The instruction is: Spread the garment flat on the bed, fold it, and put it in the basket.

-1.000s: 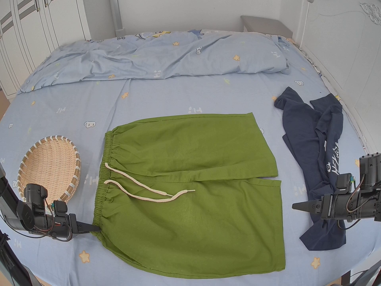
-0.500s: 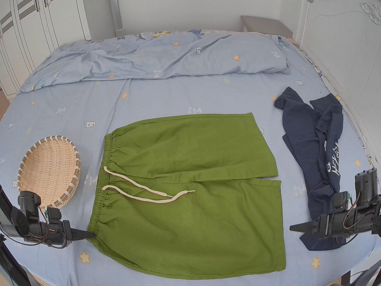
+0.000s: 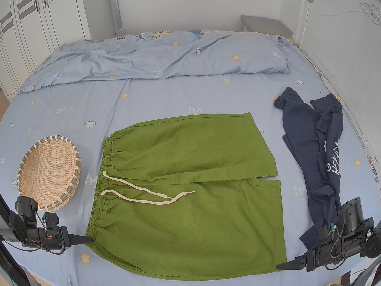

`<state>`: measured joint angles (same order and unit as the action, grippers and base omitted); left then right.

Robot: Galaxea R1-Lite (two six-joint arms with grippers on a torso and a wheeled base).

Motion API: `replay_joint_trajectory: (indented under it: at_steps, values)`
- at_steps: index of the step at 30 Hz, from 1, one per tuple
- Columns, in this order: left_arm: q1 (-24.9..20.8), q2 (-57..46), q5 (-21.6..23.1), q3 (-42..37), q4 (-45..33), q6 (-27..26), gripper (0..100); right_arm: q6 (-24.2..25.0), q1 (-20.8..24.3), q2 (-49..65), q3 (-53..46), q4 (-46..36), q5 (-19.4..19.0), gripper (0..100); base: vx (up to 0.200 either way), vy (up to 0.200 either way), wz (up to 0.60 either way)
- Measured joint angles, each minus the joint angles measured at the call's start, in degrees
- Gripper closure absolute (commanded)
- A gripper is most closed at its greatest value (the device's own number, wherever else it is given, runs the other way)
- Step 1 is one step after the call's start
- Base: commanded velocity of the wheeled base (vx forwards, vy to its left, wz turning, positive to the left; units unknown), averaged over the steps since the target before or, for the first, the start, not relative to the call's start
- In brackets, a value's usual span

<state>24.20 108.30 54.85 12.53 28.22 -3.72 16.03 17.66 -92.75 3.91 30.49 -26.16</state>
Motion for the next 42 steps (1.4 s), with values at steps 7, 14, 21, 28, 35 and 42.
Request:
replay_joint_trajectory:
  at_steps: [7, 14, 21, 28, 35, 42]
  values:
    - [0.11, 0.30, 0.02, 0.34, 0.02, 0.02, 100, -0.11, 1.18, -3.54, -1.13, 1.97, -5.91, 0, 0.000, 0.000, 0.00]
    - [0.13, 0.60, 0.00, 0.50, 0.02, 0.02, 100, -0.13, 1.57, -8.17, -1.05, 6.10, -6.30, 0, 0.000, 0.000, 0.00]
    - [0.05, 0.68, 0.00, 0.61, 0.05, 0.02, 100, 0.15, 2.10, -14.29, -1.33, 15.35, -6.60, 0, 0.000, 0.000, 0.00]
    - [0.77, 0.88, 0.00, 1.27, 0.02, 0.09, 100, 0.39, 1.90, -18.03, -2.21, 19.63, -7.23, 0, 0.000, 0.000, 0.00]
    - [1.07, 1.45, 0.00, 1.79, 0.02, 0.11, 100, 0.44, 1.29, -18.94, -2.57, 19.54, -8.55, 100, 0.000, 0.000, 0.00]
    - [1.12, 1.79, 0.00, 1.83, 0.07, 0.13, 100, 0.41, 1.27, -19.41, -2.86, 19.30, -8.79, 100, 0.000, 0.000, 0.00]
